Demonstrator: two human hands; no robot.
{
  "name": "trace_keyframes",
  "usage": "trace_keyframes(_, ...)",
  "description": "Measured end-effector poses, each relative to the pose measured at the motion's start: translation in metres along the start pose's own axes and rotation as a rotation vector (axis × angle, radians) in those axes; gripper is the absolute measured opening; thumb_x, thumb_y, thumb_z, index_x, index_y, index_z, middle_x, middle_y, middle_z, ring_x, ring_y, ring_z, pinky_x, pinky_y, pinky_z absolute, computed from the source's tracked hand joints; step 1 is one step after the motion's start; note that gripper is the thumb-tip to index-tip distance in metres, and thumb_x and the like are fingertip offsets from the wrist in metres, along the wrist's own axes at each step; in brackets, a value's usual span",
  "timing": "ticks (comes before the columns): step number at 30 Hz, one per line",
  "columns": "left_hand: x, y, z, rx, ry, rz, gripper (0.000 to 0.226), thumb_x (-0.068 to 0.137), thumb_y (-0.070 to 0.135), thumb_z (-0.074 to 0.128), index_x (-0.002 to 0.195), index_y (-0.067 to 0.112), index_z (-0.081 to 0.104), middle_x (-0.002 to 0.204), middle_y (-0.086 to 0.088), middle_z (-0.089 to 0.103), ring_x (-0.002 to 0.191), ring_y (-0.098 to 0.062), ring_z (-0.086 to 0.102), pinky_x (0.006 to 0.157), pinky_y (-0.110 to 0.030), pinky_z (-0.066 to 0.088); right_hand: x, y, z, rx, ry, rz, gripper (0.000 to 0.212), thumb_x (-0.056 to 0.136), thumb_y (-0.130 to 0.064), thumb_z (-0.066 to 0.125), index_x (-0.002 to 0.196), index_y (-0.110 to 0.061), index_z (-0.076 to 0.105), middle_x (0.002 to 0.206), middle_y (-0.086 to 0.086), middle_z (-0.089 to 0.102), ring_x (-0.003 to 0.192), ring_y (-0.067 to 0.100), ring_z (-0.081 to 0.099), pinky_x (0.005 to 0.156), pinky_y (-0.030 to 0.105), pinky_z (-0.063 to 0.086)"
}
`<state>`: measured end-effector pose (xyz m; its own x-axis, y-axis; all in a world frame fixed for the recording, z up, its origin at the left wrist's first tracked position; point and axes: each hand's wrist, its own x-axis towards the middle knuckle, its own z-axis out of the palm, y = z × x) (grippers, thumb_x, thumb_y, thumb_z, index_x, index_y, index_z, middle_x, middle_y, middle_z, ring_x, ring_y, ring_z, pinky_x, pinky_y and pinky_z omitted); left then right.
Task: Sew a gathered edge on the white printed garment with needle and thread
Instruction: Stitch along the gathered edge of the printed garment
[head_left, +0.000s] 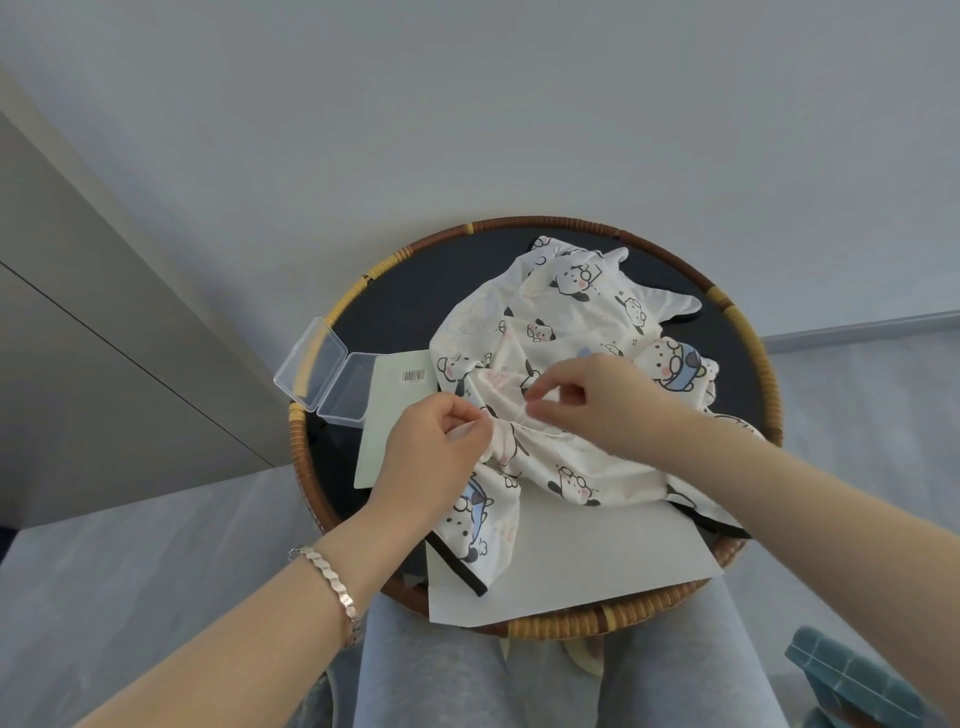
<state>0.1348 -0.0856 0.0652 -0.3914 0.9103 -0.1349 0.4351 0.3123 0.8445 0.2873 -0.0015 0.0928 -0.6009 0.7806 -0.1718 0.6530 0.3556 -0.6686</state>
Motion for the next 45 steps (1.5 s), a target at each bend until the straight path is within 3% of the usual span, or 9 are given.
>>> trace_keyframes(7, -0.002, 0.001, -0.001, -0.025, -0.026, 0.029, 0.003, 0.085, 0.018, 0.061, 0.085, 0.016, 0.064, 0.074, -0.002, 0.066, 0.063, -0.005, 0.057, 0.053, -0.006, 0.042, 0.007, -0.002, 0.021, -0.102, -0.031, -0.017, 0.012, 0.089, -0.033, 0.055, 0.081, -0.025, 0.057, 0.059, -0.01, 0.039, 0.052, 0.005, 0.038, 0.06, 0.026, 0.038)
trace_keyframes(19, -0.002, 0.003, -0.002, -0.001, -0.051, 0.061, 0.003, 0.086, 0.018, 0.06, 0.084, 0.019, 0.062, 0.08, 0.001, 0.067, 0.076, -0.008, 0.061, 0.058, -0.008, 0.044, 0.005, -0.002, 0.023, -0.127, -0.038, -0.107, 0.011, 0.091, -0.032, 0.051, 0.082, -0.026, 0.052, 0.061, -0.012, 0.04, 0.054, 0.002, 0.039, 0.054, 0.022, 0.033)
trace_keyframes(22, -0.001, 0.002, -0.004, 0.031, -0.024, 0.076, 0.002, 0.086, 0.02, 0.061, 0.085, 0.019, 0.062, 0.08, 0.002, 0.066, 0.076, -0.007, 0.06, 0.056, -0.006, 0.043, 0.011, 0.013, 0.019, -0.227, -0.037, 0.029, 0.019, 0.094, -0.023, 0.044, 0.076, -0.017, 0.051, 0.065, -0.01, 0.05, 0.061, 0.005, 0.049, 0.064, 0.027, 0.044)
trace_keyframes(24, -0.001, 0.001, -0.006, 0.033, -0.023, 0.084, 0.002, 0.086, 0.02, 0.061, 0.084, 0.021, 0.061, 0.079, 0.003, 0.066, 0.074, -0.006, 0.06, 0.056, -0.003, 0.042, 0.018, 0.03, 0.013, -0.404, -0.061, 0.243, 0.024, 0.092, -0.01, 0.036, 0.069, -0.008, 0.041, 0.07, 0.002, 0.051, 0.073, 0.022, 0.056, 0.07, 0.032, 0.048)
trace_keyframes(28, -0.003, 0.0, -0.007, 0.03, -0.008, 0.091, 0.003, 0.086, 0.019, 0.06, 0.084, 0.021, 0.06, 0.079, 0.003, 0.065, 0.074, -0.004, 0.059, 0.059, -0.003, 0.042, 0.018, 0.046, 0.0, -0.502, -0.012, 0.587, 0.017, 0.09, -0.006, 0.037, 0.099, -0.007, 0.053, 0.086, 0.004, 0.052, 0.092, 0.028, 0.054, 0.074, 0.033, 0.04)
trace_keyframes(30, -0.003, 0.0, -0.007, 0.037, -0.001, 0.091, 0.001, 0.086, 0.02, 0.06, 0.085, 0.02, 0.06, 0.079, 0.005, 0.064, 0.074, -0.004, 0.058, 0.058, -0.002, 0.042, 0.018, 0.044, -0.003, -0.516, 0.056, 0.53, 0.022, 0.092, -0.008, 0.038, 0.107, -0.005, 0.055, 0.096, 0.009, 0.057, 0.096, 0.029, 0.058, 0.074, 0.033, 0.042)
trace_keyframes(32, -0.003, 0.0, -0.007, 0.037, -0.007, 0.086, 0.002, 0.087, 0.021, 0.059, 0.085, 0.022, 0.06, 0.078, 0.006, 0.063, 0.071, -0.004, 0.057, 0.055, -0.004, 0.042, 0.017, 0.034, -0.002, -0.41, 0.107, 0.331, 0.023, 0.093, -0.014, 0.041, 0.109, -0.011, 0.056, 0.088, 0.002, 0.058, 0.079, 0.021, 0.059, 0.066, 0.029, 0.044)
trace_keyframes(37, -0.003, 0.004, -0.005, 0.007, -0.012, 0.089, 0.002, 0.086, 0.019, 0.06, 0.084, 0.019, 0.061, 0.078, 0.006, 0.063, 0.071, -0.003, 0.057, 0.058, -0.002, 0.04, 0.005, -0.006, 0.012, -0.015, -0.133, -0.014, 0.02, 0.087, -0.035, 0.059, 0.106, -0.028, 0.062, 0.061, -0.01, 0.041, 0.052, 0.004, 0.039, 0.054, 0.02, 0.034)
trace_keyframes(45, -0.004, 0.001, -0.003, 0.017, -0.05, 0.099, 0.006, 0.085, 0.018, 0.061, 0.08, 0.019, 0.06, 0.074, -0.003, 0.064, 0.066, -0.007, 0.055, 0.054, -0.009, 0.042, 0.003, -0.002, 0.015, 0.104, -0.032, -0.03, 0.017, 0.081, -0.034, 0.067, 0.072, -0.02, 0.071, 0.049, -0.009, 0.049, 0.046, 0.003, 0.042, 0.053, 0.017, 0.034)
